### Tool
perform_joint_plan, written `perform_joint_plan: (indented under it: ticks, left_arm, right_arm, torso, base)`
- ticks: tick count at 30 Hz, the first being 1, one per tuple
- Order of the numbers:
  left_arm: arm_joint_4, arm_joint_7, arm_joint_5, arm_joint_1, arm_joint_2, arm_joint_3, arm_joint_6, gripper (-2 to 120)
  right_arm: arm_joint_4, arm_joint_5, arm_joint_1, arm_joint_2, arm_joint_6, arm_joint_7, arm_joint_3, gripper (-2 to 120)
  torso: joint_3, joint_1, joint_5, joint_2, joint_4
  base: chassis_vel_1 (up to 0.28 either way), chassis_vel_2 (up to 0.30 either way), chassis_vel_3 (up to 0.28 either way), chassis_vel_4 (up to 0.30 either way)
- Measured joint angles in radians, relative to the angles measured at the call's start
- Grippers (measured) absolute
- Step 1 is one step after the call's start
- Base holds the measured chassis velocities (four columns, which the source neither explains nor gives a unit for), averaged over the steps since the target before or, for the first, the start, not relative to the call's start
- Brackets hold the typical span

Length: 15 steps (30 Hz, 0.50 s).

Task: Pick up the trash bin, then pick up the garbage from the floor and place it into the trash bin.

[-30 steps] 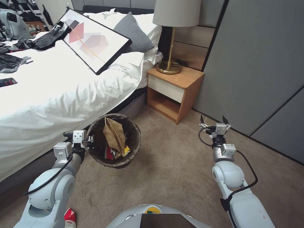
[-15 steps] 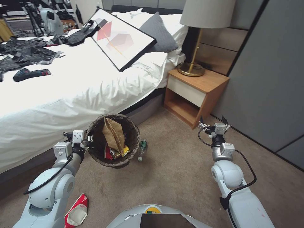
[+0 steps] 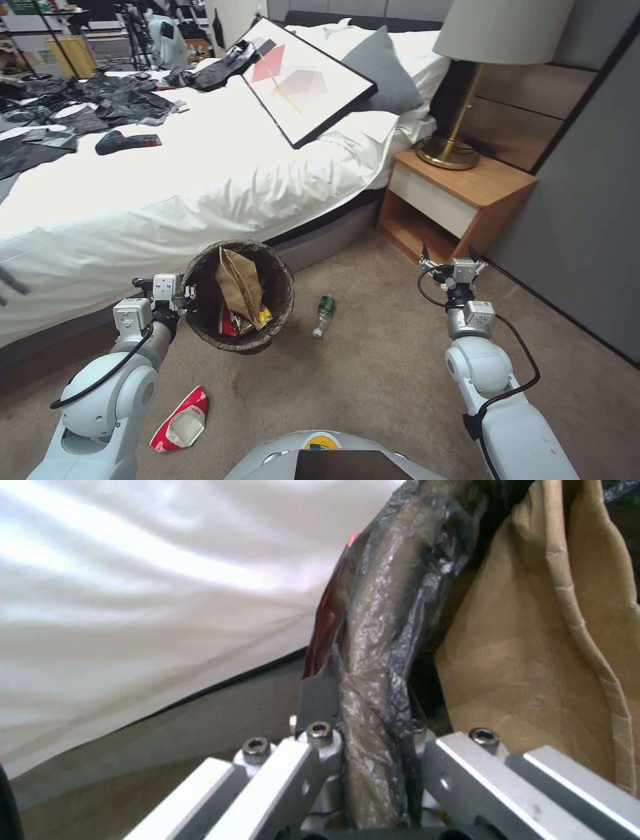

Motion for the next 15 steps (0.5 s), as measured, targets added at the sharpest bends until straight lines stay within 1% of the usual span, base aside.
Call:
perform_joint_plan:
  ticks: [8, 13, 15]
  left_arm:
    - [0.002, 0.002, 0.002, 0.000, 0.002, 0.003, 0.000, 0]
    - [0.003, 0.002, 0.001, 0.000, 0.003, 0.005, 0.000, 0]
    - [0.002, 0.003, -0.001, 0.000, 0.005, 0.005, 0.000, 0]
  right_arm:
    - [0.001, 0.000, -0.005, 0.001, -0.001, 0.005, -0.001, 100]
    - [0.013, 0.001, -0.016, 0.005, -0.007, 0.008, -0.002, 100]
    - [0.020, 0.001, -0.022, 0.004, -0.010, 0.010, -0.002, 100]
  torso:
    - [0.000, 0.000, 0.0000, 0.000, 0.0002]
    - [0.000, 0.000, 0.0000, 0.000, 0.0002]
    - [0.000, 0.000, 0.0000, 0.000, -0.0003]
  base:
    - [0.068, 0.058, 0.065, 0.069]
    - [0.000, 0.000, 0.000, 0.000]
    - [0.000, 0.000, 0.000, 0.000]
